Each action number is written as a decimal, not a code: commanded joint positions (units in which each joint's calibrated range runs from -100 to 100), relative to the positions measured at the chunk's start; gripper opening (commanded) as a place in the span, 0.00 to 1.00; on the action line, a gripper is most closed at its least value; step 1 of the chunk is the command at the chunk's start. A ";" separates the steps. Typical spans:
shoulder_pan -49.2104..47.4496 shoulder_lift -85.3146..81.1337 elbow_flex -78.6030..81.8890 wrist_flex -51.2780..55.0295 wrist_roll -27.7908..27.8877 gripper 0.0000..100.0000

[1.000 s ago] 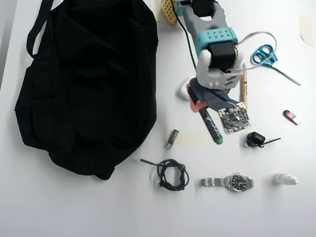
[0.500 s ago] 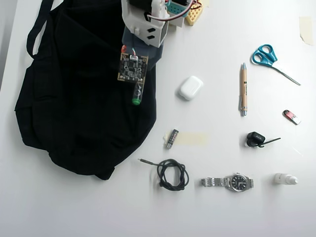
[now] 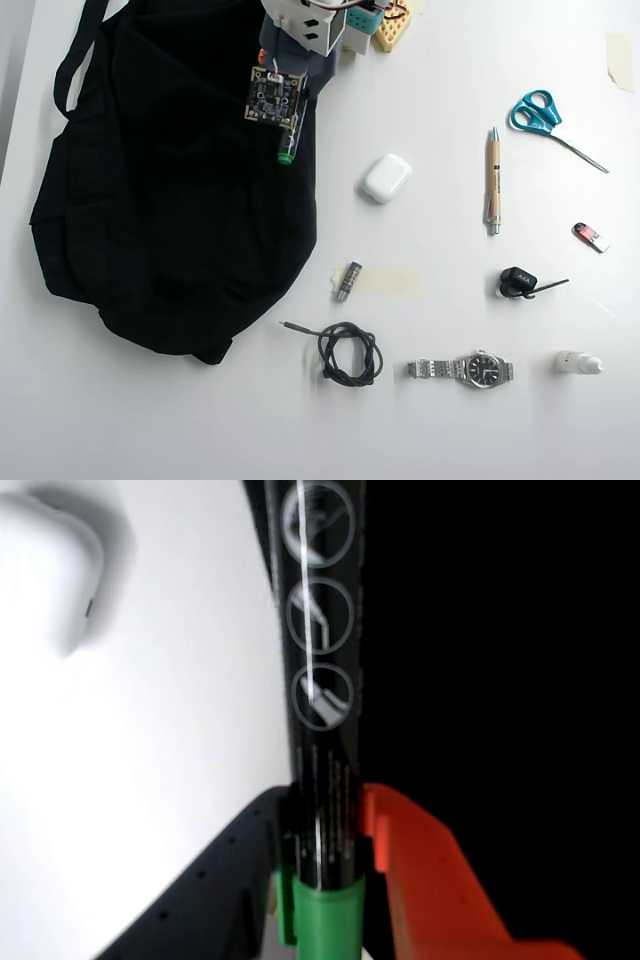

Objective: Put the whiteboard marker into the black bag

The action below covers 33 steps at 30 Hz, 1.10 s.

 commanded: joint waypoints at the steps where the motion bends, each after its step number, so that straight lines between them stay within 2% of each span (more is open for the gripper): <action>1: -0.06 -1.43 0.76 -1.65 -0.33 0.06; 7: 0.01 -2.42 11.45 -11.04 -0.33 0.22; 29: -0.21 -1.43 11.99 -12.16 -0.38 0.22; 33: -0.29 -2.34 16.84 -15.69 -0.38 0.22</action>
